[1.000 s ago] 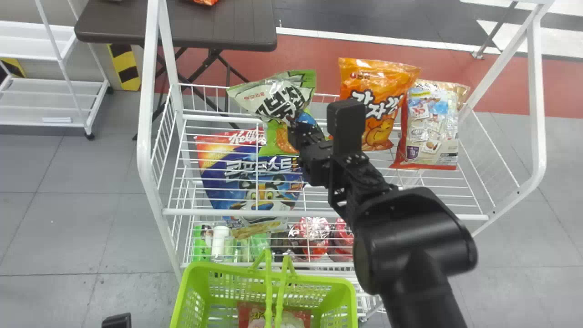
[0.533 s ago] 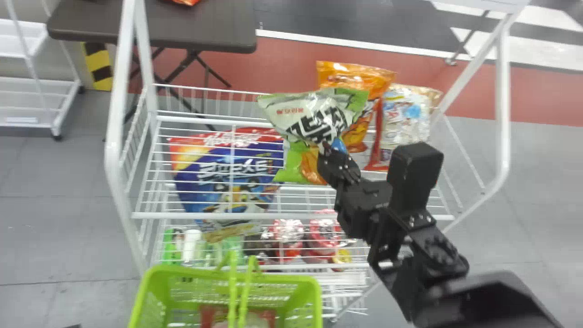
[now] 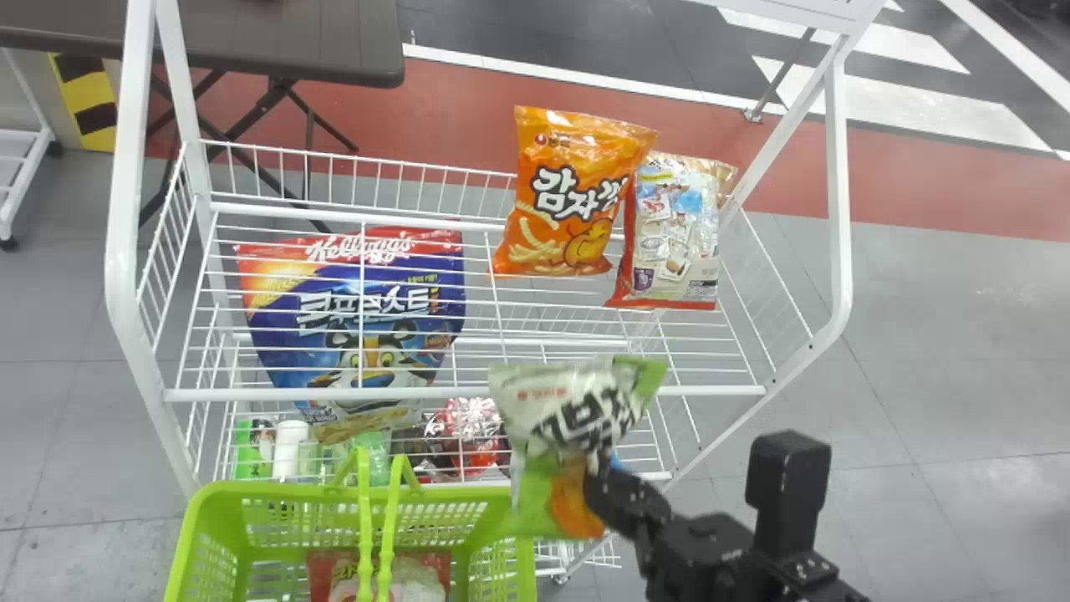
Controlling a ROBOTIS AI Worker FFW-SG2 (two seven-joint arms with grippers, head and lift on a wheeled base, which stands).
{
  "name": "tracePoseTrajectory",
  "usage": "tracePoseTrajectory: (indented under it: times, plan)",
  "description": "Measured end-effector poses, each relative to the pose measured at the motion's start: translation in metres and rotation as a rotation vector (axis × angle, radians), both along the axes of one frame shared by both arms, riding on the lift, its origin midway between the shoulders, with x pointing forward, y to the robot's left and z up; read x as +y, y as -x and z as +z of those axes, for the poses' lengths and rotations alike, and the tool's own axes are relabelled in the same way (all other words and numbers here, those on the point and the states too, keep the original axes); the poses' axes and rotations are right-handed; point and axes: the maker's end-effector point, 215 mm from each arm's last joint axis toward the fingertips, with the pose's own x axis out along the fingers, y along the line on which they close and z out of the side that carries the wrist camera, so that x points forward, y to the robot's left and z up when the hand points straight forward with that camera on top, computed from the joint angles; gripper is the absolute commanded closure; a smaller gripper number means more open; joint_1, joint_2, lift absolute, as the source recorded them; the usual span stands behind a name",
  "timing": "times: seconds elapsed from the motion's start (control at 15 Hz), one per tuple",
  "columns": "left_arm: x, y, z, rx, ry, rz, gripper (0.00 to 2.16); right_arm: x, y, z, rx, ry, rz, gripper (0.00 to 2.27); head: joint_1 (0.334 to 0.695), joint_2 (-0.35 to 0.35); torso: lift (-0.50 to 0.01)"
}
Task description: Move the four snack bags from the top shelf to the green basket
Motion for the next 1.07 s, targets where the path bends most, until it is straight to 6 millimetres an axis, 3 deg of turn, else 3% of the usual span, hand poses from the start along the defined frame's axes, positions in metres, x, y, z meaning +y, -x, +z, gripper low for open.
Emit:
tracePoseTrajectory:
  times: [0.2, 0.53, 0.8, 1.0, 1.07]
  plan:
    - [-0.001, -0.003, 0.001, -0.010, 0.000, 0.017, 1.78, 0.032, 0.043, -0.047, 0.179, -0.142, 0.032, 2.19, 0.695, -0.350, 0.000]
    - [-0.004, -0.006, 0.001, -0.016, -0.005, 0.016, 1.78, 0.092, 0.081, -0.072, 0.314, -0.263, 0.110, 2.19, 0.695, -0.350, 0.000]
    - [-0.007, -0.005, 0.000, -0.017, -0.009, 0.010, 1.78, 0.127, 0.078, -0.067, 0.317, -0.301, 0.164, 2.19, 0.695, -0.350, 0.000]
    - [-0.009, -0.004, 0.001, -0.020, -0.011, 0.005, 1.78, 0.137, 0.060, -0.065, 0.282, -0.283, 0.165, 2.15, 0.695, -0.305, 0.000]
    - [-0.010, -0.004, 0.001, -0.021, -0.011, 0.003, 1.78, 0.139, 0.057, -0.070, 0.286, -0.270, 0.167, 2.04, 0.695, -0.301, 0.000]
